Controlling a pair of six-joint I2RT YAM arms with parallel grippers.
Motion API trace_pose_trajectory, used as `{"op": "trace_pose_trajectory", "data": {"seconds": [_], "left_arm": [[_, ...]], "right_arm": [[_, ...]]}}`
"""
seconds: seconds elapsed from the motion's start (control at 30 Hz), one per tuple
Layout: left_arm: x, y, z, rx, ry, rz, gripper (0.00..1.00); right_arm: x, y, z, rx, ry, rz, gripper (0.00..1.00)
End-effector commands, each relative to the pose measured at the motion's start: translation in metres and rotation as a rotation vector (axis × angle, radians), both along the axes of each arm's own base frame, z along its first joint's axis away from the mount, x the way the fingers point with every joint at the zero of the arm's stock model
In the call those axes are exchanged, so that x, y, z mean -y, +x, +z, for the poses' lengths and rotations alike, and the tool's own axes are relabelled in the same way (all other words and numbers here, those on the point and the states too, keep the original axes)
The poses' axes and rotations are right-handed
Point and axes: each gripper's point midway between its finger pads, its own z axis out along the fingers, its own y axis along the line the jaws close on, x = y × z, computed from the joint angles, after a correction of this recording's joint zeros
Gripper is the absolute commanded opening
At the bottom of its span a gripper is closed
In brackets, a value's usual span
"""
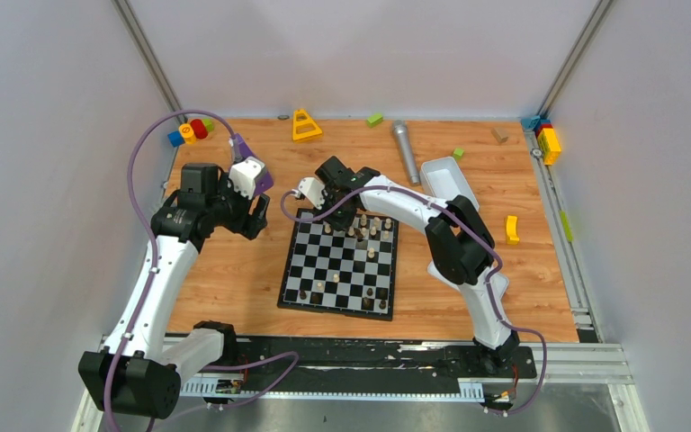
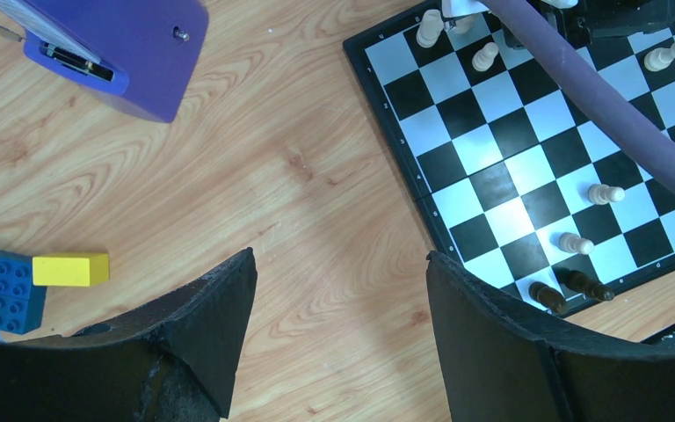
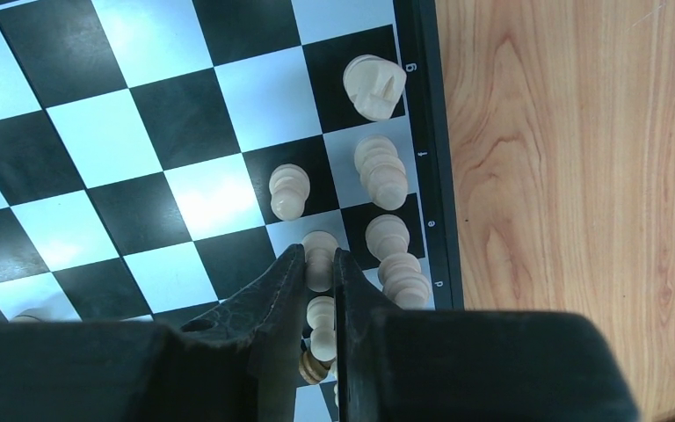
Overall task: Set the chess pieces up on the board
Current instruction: Adjust the chess piece on the chessboard.
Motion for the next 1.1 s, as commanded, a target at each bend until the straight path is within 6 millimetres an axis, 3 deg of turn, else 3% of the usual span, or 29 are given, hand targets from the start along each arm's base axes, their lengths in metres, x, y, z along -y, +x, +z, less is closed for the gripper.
{"op": "trace_pose_trajectory", "data": {"seconds": [0.0, 0.43, 0.67, 0.77, 0.9, 1.07], "left_arm": [[0.001, 0.002, 0.005, 0.024, -0.01, -0.013, 0.79], [0.002, 0.001, 0.006, 0.025, -0.011, -0.016, 0.79], [0.001, 0.001, 0.005, 0.025, -0.008, -0.017, 0.79], [0.001, 0.002, 0.006, 0.026, -0.006, -0.017, 0.79], [0.001, 0.002, 0.006, 0.027, -0.006, -0.018, 0.8], [0.003, 0.002, 0.005, 0.029, -0.007, -0.037, 0.8]], "right_arm": [[-0.004, -0.008, 0.013, 0.007, 0.022, 0.017, 0.15], [-0.002, -0.011, 0.016, 0.01, 0.019, 0.014, 0.17], [-0.004, -0.007, 0.021, 0.023, 0.027, 0.004, 0.38], [-0.007, -0.004, 0.032, 0.043, 0.047, 0.0, 0.46], [-0.011, -0.004, 0.058, 0.071, 0.095, -0.002, 0.48], [-0.005, -0.018, 0.092, 0.082, 0.16, -0.002, 0.48]]}}
